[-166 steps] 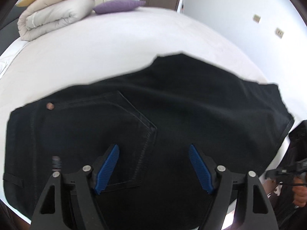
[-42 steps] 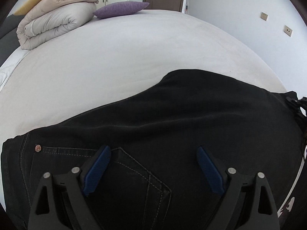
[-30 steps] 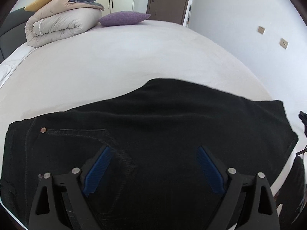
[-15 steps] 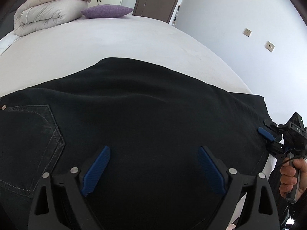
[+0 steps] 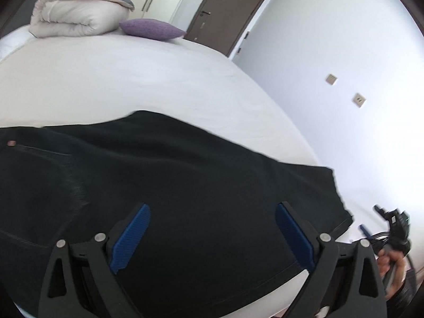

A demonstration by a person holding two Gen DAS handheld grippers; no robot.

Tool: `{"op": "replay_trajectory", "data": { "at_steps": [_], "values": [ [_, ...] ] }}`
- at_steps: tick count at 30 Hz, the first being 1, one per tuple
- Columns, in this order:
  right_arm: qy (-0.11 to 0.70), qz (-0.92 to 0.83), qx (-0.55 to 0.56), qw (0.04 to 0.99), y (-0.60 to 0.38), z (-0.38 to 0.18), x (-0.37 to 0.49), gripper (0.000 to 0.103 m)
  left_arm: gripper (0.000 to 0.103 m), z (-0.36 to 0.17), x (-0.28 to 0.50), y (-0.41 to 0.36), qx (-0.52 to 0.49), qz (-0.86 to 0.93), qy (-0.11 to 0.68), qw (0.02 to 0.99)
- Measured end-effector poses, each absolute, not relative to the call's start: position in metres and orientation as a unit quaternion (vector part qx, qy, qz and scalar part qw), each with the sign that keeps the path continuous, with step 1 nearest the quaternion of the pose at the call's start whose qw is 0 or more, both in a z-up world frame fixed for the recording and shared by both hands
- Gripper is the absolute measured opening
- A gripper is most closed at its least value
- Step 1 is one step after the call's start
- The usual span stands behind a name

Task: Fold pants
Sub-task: 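Grasp the folded leg edge of the jeans with the right tool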

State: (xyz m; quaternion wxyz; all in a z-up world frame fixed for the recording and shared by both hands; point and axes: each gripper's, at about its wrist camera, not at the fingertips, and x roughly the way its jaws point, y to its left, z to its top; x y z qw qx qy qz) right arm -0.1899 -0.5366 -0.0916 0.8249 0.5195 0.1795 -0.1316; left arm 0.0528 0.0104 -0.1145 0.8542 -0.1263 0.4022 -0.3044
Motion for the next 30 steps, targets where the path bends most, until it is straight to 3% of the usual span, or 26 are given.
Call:
{"op": "replay_trajectory", "data": {
  "at_steps": [7,23,26,28,30],
  "values": [
    [0.201,-0.099,0.605,0.764,-0.509,-0.143,-0.173,0.075,0.097,-0.125,0.061,-0.024,-0.149,-0.337,0.420,0.830],
    [0.164,-0.068,0.641,0.747,-0.482,-0.163,-0.114,0.072,0.097,-0.152,0.068,-0.031,-0.166,-0.325,0.451,0.814],
    [0.163,-0.074,0.639,0.748,-0.487,-0.161,-0.133,0.052,0.097,-0.152,0.067,-0.030,-0.167,-0.325,0.449,0.816],
    [0.175,-0.078,0.642,0.743,-0.483,-0.163,-0.147,0.025,0.097,-0.153,0.067,-0.029,-0.170,-0.326,0.448,0.815],
    [0.185,-0.084,0.641,0.740,-0.485,-0.168,-0.149,0.012,0.097,-0.153,0.067,-0.028,-0.172,-0.327,0.447,0.815]
  ]
}}
